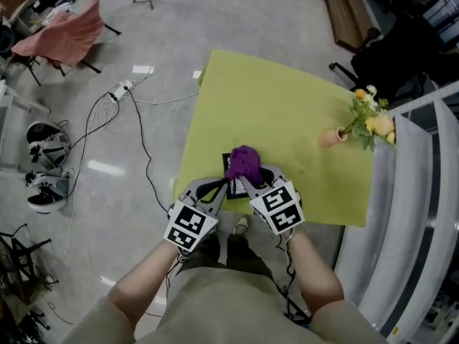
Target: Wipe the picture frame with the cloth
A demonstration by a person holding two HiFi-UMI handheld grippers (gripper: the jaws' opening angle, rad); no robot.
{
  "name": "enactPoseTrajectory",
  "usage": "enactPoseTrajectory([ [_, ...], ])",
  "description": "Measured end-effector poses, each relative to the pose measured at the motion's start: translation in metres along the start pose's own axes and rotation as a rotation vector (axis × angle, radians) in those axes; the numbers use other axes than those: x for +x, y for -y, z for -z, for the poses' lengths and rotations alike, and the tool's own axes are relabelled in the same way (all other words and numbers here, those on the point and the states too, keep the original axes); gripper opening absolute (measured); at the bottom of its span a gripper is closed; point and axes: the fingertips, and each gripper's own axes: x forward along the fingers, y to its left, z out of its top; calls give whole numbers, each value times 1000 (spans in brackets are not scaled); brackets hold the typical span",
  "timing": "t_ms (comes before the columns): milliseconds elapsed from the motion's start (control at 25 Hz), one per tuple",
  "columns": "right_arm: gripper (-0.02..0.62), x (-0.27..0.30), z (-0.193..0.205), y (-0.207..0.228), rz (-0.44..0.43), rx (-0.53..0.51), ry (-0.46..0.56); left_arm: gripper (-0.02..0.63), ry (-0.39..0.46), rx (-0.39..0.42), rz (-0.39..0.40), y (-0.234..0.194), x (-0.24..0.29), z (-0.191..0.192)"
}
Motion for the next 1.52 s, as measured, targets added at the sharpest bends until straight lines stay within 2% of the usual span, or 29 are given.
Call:
enactPoseTrajectory([
  [240,110,41,18,3,-42,-31,-64,8,-67,-50,-19,-9,28,35],
  [440,110,72,33,9,-92,12,-86,8,-91,-110,12,-10,50,58],
  [560,110,86,37,10,-114,28,-98,8,-140,-117,2,-14,61,75],
  [760,110,104,48,7,-131,-11,-129,8,-214,-113,19,-12,76,99],
  [920,110,108,64,12,-115,-50,-168,8,-232,-113,16,-10,82,108],
  [1000,112,109,72,15,-102,-75,-181,8,-234,-83,10,-10,82,109],
  [1080,112,106,76,19,-99,-48,-188,8,-245,-64,2,-11,80,110],
  [1160,112,101,79,25,-89,-21,-195,8,-256,-78,-4,-12,79,110],
  [1280,112,92,87,38,-49,-13,-202,7,-261,-102,1,-12,79,110],
  [1520,113,73,95,60,18,20,-202,8,-255,-76,1,-12,81,108],
])
